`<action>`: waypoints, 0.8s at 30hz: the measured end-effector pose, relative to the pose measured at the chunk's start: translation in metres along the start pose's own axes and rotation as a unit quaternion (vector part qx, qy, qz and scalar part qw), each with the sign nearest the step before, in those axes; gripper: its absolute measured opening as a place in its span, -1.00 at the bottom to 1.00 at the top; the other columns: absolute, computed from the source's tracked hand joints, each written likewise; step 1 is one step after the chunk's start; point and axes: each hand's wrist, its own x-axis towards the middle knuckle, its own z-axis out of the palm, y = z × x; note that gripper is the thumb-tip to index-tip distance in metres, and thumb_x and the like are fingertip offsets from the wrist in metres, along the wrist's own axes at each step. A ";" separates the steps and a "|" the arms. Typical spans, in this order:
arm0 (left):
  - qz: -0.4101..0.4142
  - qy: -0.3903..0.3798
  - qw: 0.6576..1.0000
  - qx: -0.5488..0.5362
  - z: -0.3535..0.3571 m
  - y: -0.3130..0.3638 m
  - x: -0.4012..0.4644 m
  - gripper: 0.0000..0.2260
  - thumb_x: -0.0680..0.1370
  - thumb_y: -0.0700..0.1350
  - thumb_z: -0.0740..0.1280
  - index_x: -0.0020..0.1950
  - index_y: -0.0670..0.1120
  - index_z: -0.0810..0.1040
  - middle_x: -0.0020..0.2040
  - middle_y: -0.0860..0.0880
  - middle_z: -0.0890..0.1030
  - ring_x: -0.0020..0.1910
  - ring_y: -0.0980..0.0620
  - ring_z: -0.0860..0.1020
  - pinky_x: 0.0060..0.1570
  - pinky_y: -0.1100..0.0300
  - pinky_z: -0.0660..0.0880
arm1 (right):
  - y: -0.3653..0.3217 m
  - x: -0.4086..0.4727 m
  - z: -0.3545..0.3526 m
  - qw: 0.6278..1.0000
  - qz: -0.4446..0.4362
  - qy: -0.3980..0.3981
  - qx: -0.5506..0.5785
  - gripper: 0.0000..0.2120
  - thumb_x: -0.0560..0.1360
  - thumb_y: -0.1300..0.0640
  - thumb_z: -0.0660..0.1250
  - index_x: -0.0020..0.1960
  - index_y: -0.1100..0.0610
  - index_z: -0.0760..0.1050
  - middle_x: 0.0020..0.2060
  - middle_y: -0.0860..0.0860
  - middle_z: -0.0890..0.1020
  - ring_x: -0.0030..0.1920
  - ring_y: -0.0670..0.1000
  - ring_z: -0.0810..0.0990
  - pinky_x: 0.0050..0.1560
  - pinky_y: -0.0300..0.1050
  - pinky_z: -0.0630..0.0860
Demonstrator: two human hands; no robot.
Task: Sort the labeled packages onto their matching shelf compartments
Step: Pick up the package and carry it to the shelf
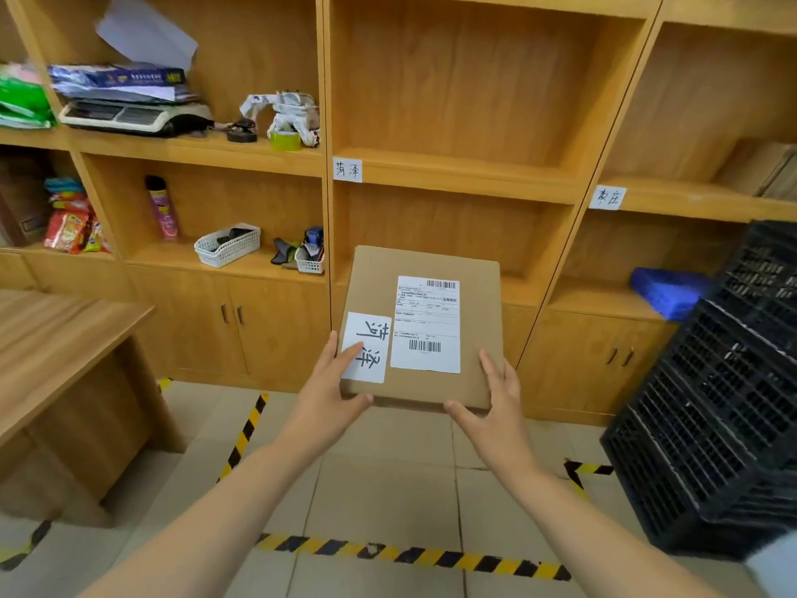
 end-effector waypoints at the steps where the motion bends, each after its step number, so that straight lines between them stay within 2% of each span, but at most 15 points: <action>1: 0.002 0.001 1.000 0.006 0.002 -0.003 0.013 -0.38 0.44 -0.20 0.41 0.43 0.08 0.27 0.55 0.10 -0.03 0.34 0.31 0.09 0.16 0.47 0.18 | 0.003 0.012 0.003 1.000 0.000 0.003 0.000 -0.17 0.36 -0.07 0.45 0.47 -0.19 0.04 0.49 -0.13 0.02 0.46 -0.06 0.14 0.41 -0.06 0.21; 4: 0.006 0.006 1.000 0.019 0.008 -0.012 0.054 -0.39 0.44 -0.20 0.41 0.43 0.10 0.27 0.54 0.12 -0.02 0.41 0.24 0.13 0.02 0.59 0.22 | 0.014 0.053 0.011 1.000 -0.002 0.013 0.006 -0.18 0.34 -0.07 0.46 0.46 -0.21 0.07 0.49 -0.12 0.03 0.46 -0.06 0.15 0.42 -0.05 0.22; 7: 0.016 0.013 0.999 0.030 0.013 -0.016 0.103 -0.40 0.44 -0.18 0.41 0.42 0.12 0.28 0.55 0.13 -0.02 0.46 0.12 0.14 0.14 0.38 0.32 | 0.023 0.101 0.018 1.000 -0.008 0.015 0.013 -0.19 0.35 -0.05 0.46 0.46 -0.20 0.08 0.49 -0.10 0.04 0.45 -0.06 0.17 0.42 -0.08 0.21; 9: 0.023 0.024 0.999 0.031 0.016 -0.016 0.139 -0.41 0.44 -0.19 0.42 0.40 0.13 0.30 0.54 0.14 -0.01 0.46 0.11 0.14 0.17 0.32 0.34 | 0.027 0.140 0.022 1.000 -0.013 0.016 0.021 -0.19 0.36 -0.01 0.46 0.46 -0.19 0.09 0.49 -0.09 0.05 0.44 -0.05 0.19 0.42 -0.07 0.21; 11: 0.028 0.041 0.998 0.027 0.016 -0.015 0.176 -0.41 0.43 -0.20 0.42 0.39 0.12 0.33 0.53 0.15 0.02 0.44 0.15 0.16 0.14 0.43 0.32 | 0.027 0.182 0.023 0.999 -0.022 0.013 0.032 -0.19 0.36 0.01 0.47 0.46 -0.19 0.09 0.49 -0.08 0.05 0.44 -0.03 0.19 0.43 -0.04 0.21; 13: 0.031 0.055 0.998 0.028 0.014 -0.014 0.214 -0.42 0.42 -0.20 0.43 0.38 0.12 0.35 0.52 0.15 0.05 0.38 0.24 0.17 0.00 0.63 0.27 | 0.023 0.226 0.024 0.999 -0.031 0.012 0.030 -0.20 0.36 0.01 0.47 0.46 -0.18 0.10 0.50 -0.09 0.04 0.44 -0.03 0.20 0.43 -0.06 0.21; 15: 0.032 0.073 0.996 0.028 0.012 -0.012 0.252 -0.42 0.41 -0.19 0.44 0.37 0.12 0.36 0.52 0.14 0.06 0.36 0.27 0.16 -0.07 0.66 0.27 | 0.020 0.269 0.024 0.999 -0.040 0.008 0.020 -0.19 0.36 -0.03 0.47 0.46 -0.20 0.09 0.50 -0.11 0.02 0.45 -0.03 0.19 0.42 -0.07 0.20; 17: 0.035 0.096 0.994 0.036 0.010 -0.011 0.285 -0.42 0.41 -0.18 0.44 0.37 0.14 0.36 0.52 0.15 0.07 0.34 0.29 0.14 0.07 0.55 0.29 | 0.019 0.310 0.027 0.998 -0.055 0.003 0.015 -0.17 0.32 -0.14 0.45 0.44 -0.28 0.06 0.49 -0.16 0.01 0.45 0.01 0.20 0.42 0.03 0.23; 18: 0.035 0.108 0.993 0.038 0.009 -0.011 0.301 -0.41 0.41 -0.18 0.45 0.37 0.14 0.36 0.51 0.15 0.09 0.35 0.28 0.14 0.16 0.43 0.30 | 0.018 0.329 0.031 0.998 -0.062 0.002 0.013 -0.16 0.27 -0.22 0.41 0.43 -0.33 0.04 0.49 -0.19 0.01 0.44 0.04 0.22 0.41 0.09 0.26; 20: 0.034 0.129 0.990 0.051 0.007 -0.015 0.328 -0.41 0.40 -0.17 0.46 0.36 0.15 0.36 0.49 0.15 0.13 0.41 0.16 0.17 0.29 0.20 0.27 | 0.018 0.360 0.040 0.997 -0.074 0.003 0.014 -0.14 0.20 -0.32 0.35 0.40 -0.37 0.00 0.47 -0.21 0.03 0.43 0.05 0.23 0.39 0.14 0.29; 22: 0.031 0.140 0.987 0.071 0.004 -0.021 0.352 -0.41 0.39 -0.16 0.46 0.36 0.14 0.36 0.43 0.20 0.14 0.42 0.06 0.17 0.34 0.12 0.20 | 0.018 0.386 0.049 0.996 -0.083 0.006 0.006 -0.14 0.22 -0.29 0.37 0.41 -0.35 0.01 0.48 -0.19 0.04 0.44 0.07 0.21 0.40 0.13 0.27; 24: 0.030 0.148 0.985 0.079 -0.001 -0.029 0.375 -0.40 0.39 -0.17 0.46 0.35 0.14 0.35 0.38 0.23 0.12 0.41 0.05 0.17 0.34 0.12 0.18 | 0.017 0.410 0.059 0.996 -0.092 0.013 -0.009 -0.16 0.29 -0.19 0.42 0.43 -0.30 0.04 0.50 -0.14 0.05 0.44 0.09 0.20 0.40 0.13 0.26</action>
